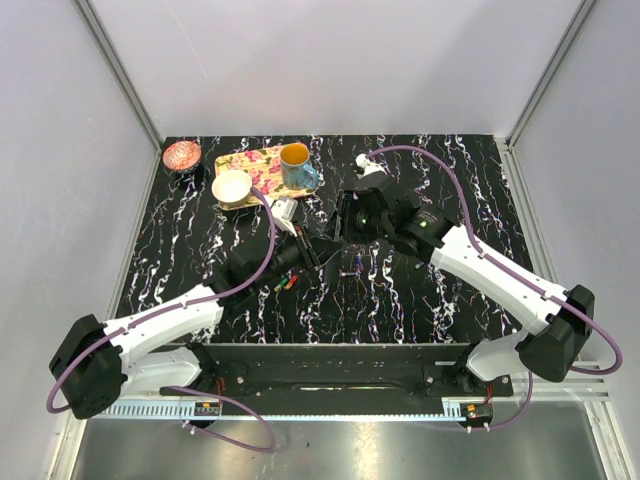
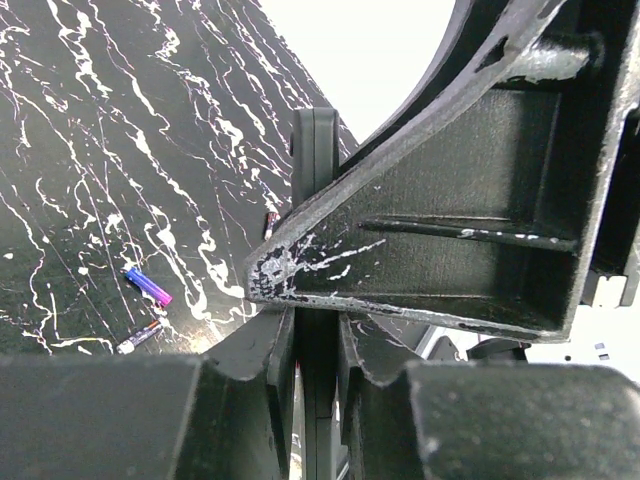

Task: Load the batteries into the remote control
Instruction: Adjust the remote control, then remove the battery cover from the remote control.

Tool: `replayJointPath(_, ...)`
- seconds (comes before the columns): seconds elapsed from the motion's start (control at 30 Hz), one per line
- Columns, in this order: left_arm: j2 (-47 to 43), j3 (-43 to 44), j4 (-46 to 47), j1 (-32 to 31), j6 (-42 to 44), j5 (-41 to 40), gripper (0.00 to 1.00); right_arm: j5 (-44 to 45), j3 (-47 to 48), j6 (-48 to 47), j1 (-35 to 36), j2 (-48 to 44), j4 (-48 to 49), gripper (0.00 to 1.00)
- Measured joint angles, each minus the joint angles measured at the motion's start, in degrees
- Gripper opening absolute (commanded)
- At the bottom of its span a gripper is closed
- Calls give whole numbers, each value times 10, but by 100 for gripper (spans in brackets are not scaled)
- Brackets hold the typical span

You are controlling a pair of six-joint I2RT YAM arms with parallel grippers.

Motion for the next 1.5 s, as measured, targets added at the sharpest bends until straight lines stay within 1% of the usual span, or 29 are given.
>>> replayJointPath(0.07,0,0,2,0,-1,0,0,0,0,-1,0,-1,0,67)
replayJointPath(0.1,0,-1,4,0,-3,2,0,-1,0,-1,0,-2,3,79)
replayJointPath(0.17,0,-2,10,-2,-4,3,0,0,0,-3,1,-4,6,88)
replayJointPath(0.2,0,-3,13,-3,-6,3,0,3,1,-5,1,-7,5,91)
replayJointPath(0.3,-2,-5,16,-3,-9,2,0,15,10,-14,1,-16,6,95)
replayJointPath(0.33,-2,-6,16,-3,-10,2,0,24,14,-17,1,-23,6,100)
replayJointPath(0.5,-16,-19,17,-2,-13,-10,0,80,16,-28,2,-86,15,100)
replayJointPath(0.57,-37,-35,17,0,-18,-27,0,112,-7,-22,2,-122,47,100)
replayJointPath(0.63,-65,-59,28,9,-28,-45,0,130,-71,-14,3,-178,105,100)
replayJointPath(0.7,-111,-101,49,31,-47,-77,0,124,-156,-13,2,-234,165,100)
replayJointPath(0.73,-131,-120,59,41,-57,-91,0,116,-191,-10,2,-252,185,100)
replayJointPath(0.8,-157,-143,70,62,-73,-108,0,94,-231,-4,2,-262,214,100)
replayJointPath(0.9,-184,-174,103,102,-107,-111,0,44,-252,13,1,-234,253,99)
replayJointPath(0.93,-192,-189,126,118,-126,-109,0,19,-257,17,1,-223,267,96)
replayJointPath(1.0,-198,-217,165,150,-159,-102,0,-37,-272,31,0,-199,305,93)
replayJointPath(1.1,-193,-248,204,182,-203,-87,0,-96,-298,49,0,-181,357,94)
replayJointPath(1.2,-176,-252,228,187,-229,-57,0,-134,-306,60,0,-163,383,95)
replayJointPath(1.33,-162,-252,278,187,-252,-14,0,-186,-303,70,0,-130,421,93)
replayJointPath(1.5,-140,-252,336,187,-271,15,0,-228,-300,84,0,-90,457,93)
